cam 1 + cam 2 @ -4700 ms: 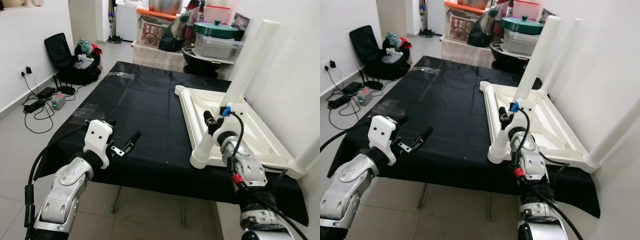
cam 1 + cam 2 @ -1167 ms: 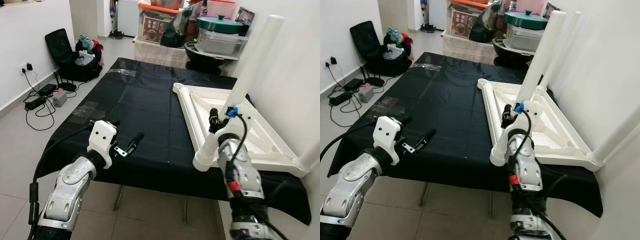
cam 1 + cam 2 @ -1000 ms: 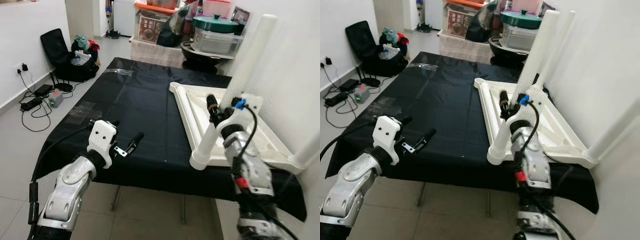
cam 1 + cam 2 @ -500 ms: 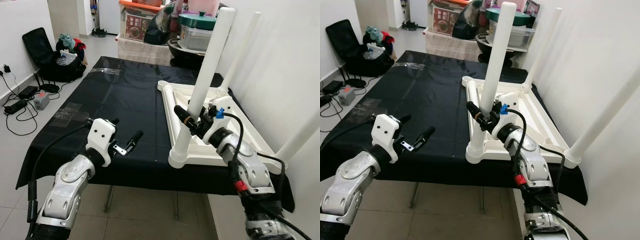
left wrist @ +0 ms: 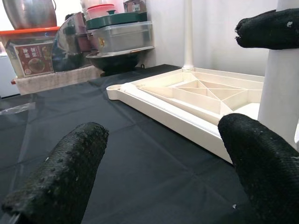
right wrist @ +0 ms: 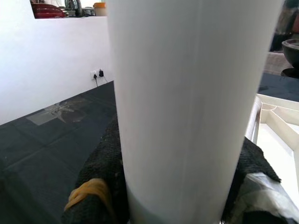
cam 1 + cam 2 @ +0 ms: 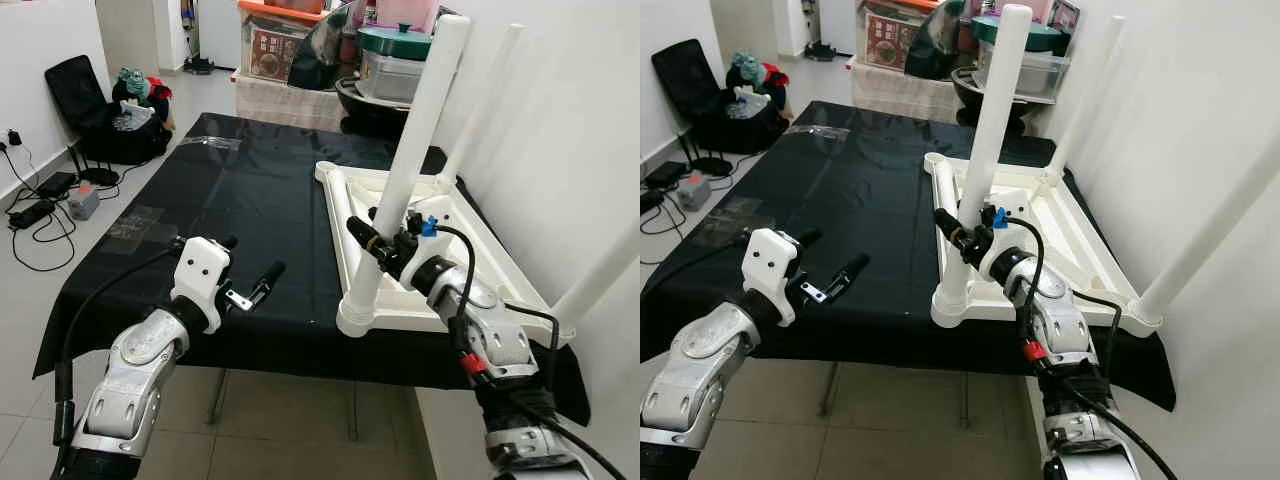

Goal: Building children table

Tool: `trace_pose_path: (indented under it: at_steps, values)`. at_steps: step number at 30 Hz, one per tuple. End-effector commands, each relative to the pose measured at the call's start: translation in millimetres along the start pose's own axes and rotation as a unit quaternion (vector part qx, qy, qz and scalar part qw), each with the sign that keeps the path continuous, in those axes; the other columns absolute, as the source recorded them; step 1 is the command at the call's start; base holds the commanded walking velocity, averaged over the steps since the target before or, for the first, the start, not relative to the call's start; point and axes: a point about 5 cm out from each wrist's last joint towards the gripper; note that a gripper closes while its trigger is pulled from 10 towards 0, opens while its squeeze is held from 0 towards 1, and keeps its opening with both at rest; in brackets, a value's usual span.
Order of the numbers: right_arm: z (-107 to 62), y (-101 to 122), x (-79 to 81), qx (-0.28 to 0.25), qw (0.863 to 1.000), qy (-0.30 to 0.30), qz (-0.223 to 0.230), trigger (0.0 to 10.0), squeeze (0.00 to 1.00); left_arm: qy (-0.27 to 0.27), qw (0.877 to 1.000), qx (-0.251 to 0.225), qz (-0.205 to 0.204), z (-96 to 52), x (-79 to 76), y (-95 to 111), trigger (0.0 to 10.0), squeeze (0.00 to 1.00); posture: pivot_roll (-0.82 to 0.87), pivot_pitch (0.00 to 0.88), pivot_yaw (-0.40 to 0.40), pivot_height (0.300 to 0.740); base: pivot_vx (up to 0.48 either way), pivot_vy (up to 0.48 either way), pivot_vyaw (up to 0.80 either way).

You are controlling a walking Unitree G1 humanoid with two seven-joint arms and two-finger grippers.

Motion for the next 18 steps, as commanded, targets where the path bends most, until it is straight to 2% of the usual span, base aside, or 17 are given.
trace_pose_path:
  at_steps: [1,3,4,5,6,7,8,9,11,12,14,15,18]
  values:
    - [-1.2,-9,-2.2,0.019,1.000,-0.004,-0.009,0.0,0.00,-0.006,1.000,0.003,-0.006,-2.4,-2.3,-3,10.0,0.00,0.13,0.000,-0.161,0.740,0.000,0.000,0.00]
    - [-2.2,-11,-6.0,0.021,0.999,-0.022,-0.010,0.0,0.00,-0.007,1.000,0.004,-0.007,-2.3,-3.2,-3,10.0,0.00,0.13,0.000,-0.161,0.740,0.000,0.000,0.00]
    - [-3.8,-14,-24.9,0.021,0.992,-0.127,-0.003,0.0,0.00,-0.007,1.000,0.004,-0.008,-2.1,-3.7,-3,10.0,0.00,0.13,0.000,-0.161,0.740,0.000,0.000,0.00]
    - [-3.8,-14,-24.9,0.021,0.992,-0.127,-0.003,0.0,0.00,-0.007,1.000,0.004,-0.008,-2.1,-3.7,-3,10.0,0.00,0.13,0.000,-0.161,0.740,0.000,0.000,0.00]
    - [-9.3,-16,-42.2,0.013,0.973,-0.230,0.013,0.0,0.00,-0.006,1.000,0.004,-0.008,-2.2,-3.3,-4,10.0,0.00,0.13,0.000,-0.160,0.740,0.000,0.000,0.00]
    - [-18.6,-18,-56.6,0.001,0.946,-0.323,0.026,0.0,0.00,-0.005,1.000,0.005,-0.008,-2.3,-3.0,-4,10.0,0.00,0.13,0.000,-0.161,0.740,0.000,0.000,0.00]
    - [-18.6,-18,-56.6,0.001,0.946,-0.323,0.026,0.0,0.00,-0.005,1.000,0.005,-0.008,-2.3,-3.0,-4,10.0,0.00,0.13,0.000,-0.161,0.740,0.000,0.000,0.00]
    - [-28.6,-22,-66.2,-0.005,0.919,-0.392,0.033,0.0,0.00,-0.004,1.000,0.005,-0.007,-2.4,-2.8,-4,10.0,0.00,0.13,0.000,-0.161,0.740,0.000,0.000,0.00]
    - [-28.6,-22,-66.2,-0.005,0.919,-0.392,0.033,0.0,0.00,-0.004,1.000,0.005,-0.007,-2.4,-2.8,-4,10.0,0.00,0.13,0.000,-0.161,0.740,0.000,0.000,0.00]
    - [-49.3,-40,-68.7,-0.007,0.875,-0.481,0.058,0.0,0.00,-0.003,1.000,0.007,-0.008,-2.2,-3.7,-4,10.0,0.00,0.13,0.000,-0.155,0.740,0.000,0.000,0.00]
    - [-49.3,-40,-68.7,-0.007,0.875,-0.481,0.058,0.0,0.00,-0.003,1.000,0.007,-0.008,-2.2,-3.7,-4,10.0,0.00,0.13,0.000,-0.155,0.740,0.000,0.000,0.00]
    - [-53.8,-45,-62.6,-0.007,0.868,-0.492,0.062,0.0,0.00,-0.005,1.000,0.008,-0.009,-2.4,-4.4,-4,10.0,0.00,0.13,0.000,-0.153,0.740,0.000,0.000,0.00]
    - [-53.2,-43,-45.6,-0.018,0.874,-0.483,0.046,0.0,0.00,-0.007,1.000,0.009,-0.010,-2.2,-4.8,-5,10.0,0.00,0.12,0.000,-0.146,0.740,0.000,0.000,0.00]
Point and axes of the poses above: a point about 5 cm out from each wrist's last joint towards the gripper, its own z axis pointing out of the wrist towards the gripper, its own y axis along the axis of the wrist's last joint, x = y × z, and after that the axes turned 8 degrees about z, right-handed
